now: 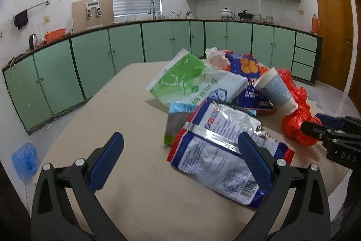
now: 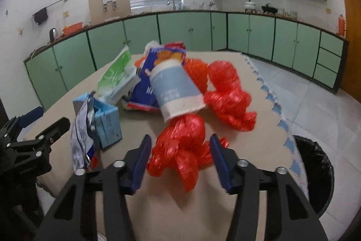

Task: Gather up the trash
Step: 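Grasp the red mesh bag with the right gripper while the left tool approaches the snack bag, then grasp the silver-blue snack bag with the left gripper and lift it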

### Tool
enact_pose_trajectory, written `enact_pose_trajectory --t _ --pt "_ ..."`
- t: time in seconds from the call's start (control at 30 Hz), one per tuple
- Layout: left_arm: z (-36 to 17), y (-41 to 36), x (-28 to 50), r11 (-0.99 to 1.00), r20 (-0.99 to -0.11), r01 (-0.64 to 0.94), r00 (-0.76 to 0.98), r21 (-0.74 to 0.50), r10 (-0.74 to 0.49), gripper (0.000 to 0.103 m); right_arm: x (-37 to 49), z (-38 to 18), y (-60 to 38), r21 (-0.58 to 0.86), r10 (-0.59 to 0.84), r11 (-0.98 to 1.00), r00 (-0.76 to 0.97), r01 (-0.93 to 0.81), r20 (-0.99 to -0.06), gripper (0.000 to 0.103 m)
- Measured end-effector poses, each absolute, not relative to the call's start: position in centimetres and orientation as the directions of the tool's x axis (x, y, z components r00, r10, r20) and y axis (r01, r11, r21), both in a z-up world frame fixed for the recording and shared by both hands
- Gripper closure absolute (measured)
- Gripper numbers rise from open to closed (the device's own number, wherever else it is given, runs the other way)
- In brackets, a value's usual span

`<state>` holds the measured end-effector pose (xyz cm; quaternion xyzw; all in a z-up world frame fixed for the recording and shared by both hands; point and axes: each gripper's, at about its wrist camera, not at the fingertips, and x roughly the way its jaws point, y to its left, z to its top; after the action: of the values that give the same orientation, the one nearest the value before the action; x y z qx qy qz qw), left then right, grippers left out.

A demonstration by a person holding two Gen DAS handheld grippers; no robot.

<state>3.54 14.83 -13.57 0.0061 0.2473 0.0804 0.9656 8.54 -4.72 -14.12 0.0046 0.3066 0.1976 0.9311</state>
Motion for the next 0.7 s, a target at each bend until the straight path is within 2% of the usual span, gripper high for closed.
enact_pose_trajectory --t 0.13,0.23,0.53,0.7 --pt "-14.0 14.6 3.6 0.989 -0.484 -0.138 0.863 0.044 0.142 0.005 8.4 -14.6 -4.6 0.135 0.379 0.917 0.715 -0.375 -0.588 0.078" --pt "-14.2 14.3 3.8 0.992 -0.492 -0.12 0.862 0.035 0.122 0.005 8.1 -14.4 -4.8 0.134 0.382 0.915 0.717 -0.38 -0.582 0.083" --pt "-15.1 13.4 4.5 0.996 -0.523 -0.087 0.848 0.019 0.084 0.005 6.7 -12.5 -6.3 0.092 0.356 0.926 0.761 -0.367 -0.543 0.084" --pt "-14.2 12.5 4.6 0.998 -0.506 -0.061 0.861 0.014 0.06 0.005 6.8 -12.0 -7.2 0.098 0.343 0.933 0.772 -0.347 -0.535 0.084"
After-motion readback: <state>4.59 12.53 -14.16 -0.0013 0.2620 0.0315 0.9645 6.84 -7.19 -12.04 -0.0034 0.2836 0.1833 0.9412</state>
